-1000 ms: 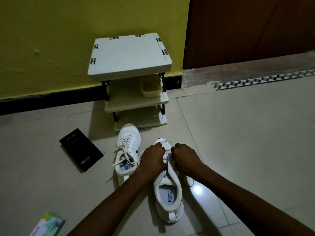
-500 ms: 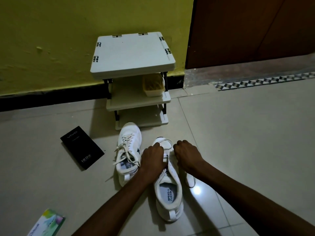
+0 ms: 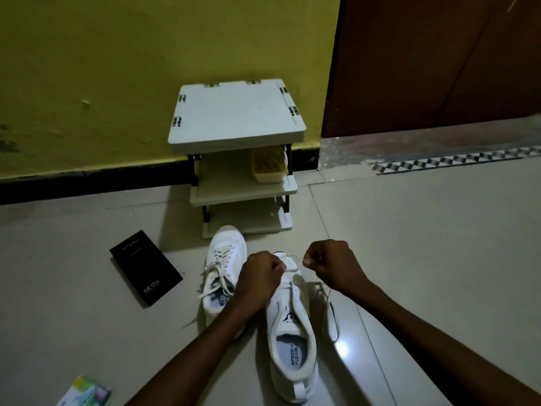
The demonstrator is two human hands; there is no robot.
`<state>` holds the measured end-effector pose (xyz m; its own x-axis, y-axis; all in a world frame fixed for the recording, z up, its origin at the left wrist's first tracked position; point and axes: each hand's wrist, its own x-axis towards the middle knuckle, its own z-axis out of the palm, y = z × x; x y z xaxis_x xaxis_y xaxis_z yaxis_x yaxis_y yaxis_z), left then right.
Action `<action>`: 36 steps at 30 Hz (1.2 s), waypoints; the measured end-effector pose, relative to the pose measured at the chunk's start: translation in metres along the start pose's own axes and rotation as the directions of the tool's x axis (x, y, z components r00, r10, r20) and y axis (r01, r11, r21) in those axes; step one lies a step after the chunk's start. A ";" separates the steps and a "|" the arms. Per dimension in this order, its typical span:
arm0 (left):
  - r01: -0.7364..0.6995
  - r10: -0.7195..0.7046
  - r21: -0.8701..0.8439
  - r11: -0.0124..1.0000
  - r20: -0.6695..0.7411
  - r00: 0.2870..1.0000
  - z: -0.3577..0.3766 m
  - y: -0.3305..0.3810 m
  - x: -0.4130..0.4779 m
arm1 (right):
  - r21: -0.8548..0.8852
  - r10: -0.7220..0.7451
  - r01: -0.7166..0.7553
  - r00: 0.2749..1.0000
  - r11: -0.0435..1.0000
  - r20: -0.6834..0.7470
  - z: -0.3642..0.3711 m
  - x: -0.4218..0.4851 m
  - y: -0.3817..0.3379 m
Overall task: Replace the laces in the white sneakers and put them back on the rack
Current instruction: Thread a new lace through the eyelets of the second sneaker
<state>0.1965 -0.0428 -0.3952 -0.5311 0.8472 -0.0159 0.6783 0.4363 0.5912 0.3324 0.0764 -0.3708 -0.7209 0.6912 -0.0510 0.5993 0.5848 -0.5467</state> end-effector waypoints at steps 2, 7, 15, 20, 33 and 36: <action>0.014 -0.044 -0.294 0.956 -0.094 0.995 -0.027 0.010 0.005 | 0.188 0.033 -0.023 0.998 0.982 -0.050 -0.021 0.003 -0.015; -0.090 -0.112 -0.683 0.725 -0.247 0.963 -0.110 0.058 0.019 | 0.533 0.047 0.033 0.990 0.845 -0.135 -0.096 0.013 -0.073; -0.346 0.018 -0.782 0.518 -0.395 0.919 -0.256 0.159 0.041 | 0.624 -0.132 0.354 0.918 0.696 -0.374 -0.252 0.028 -0.192; -0.535 0.102 -0.648 0.542 -0.581 0.807 -0.331 0.209 0.052 | 0.595 -0.169 0.489 0.842 0.638 -0.512 -0.317 0.028 -0.247; -0.601 0.118 -0.586 0.544 -0.656 0.746 -0.368 0.233 0.038 | 0.669 -0.103 0.496 0.838 0.554 -0.536 -0.339 0.021 -0.284; -0.609 0.122 -0.591 0.529 -0.657 0.744 -0.372 0.236 0.038 | 0.691 -0.106 0.484 0.851 0.536 -0.514 -0.341 0.021 -0.287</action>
<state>0.1473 -0.0204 0.0437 -0.6463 0.4838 0.5901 0.3818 -0.4645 0.7990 0.2646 0.0679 0.0700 -0.4982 0.7447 0.4442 -0.2687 0.3545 -0.8956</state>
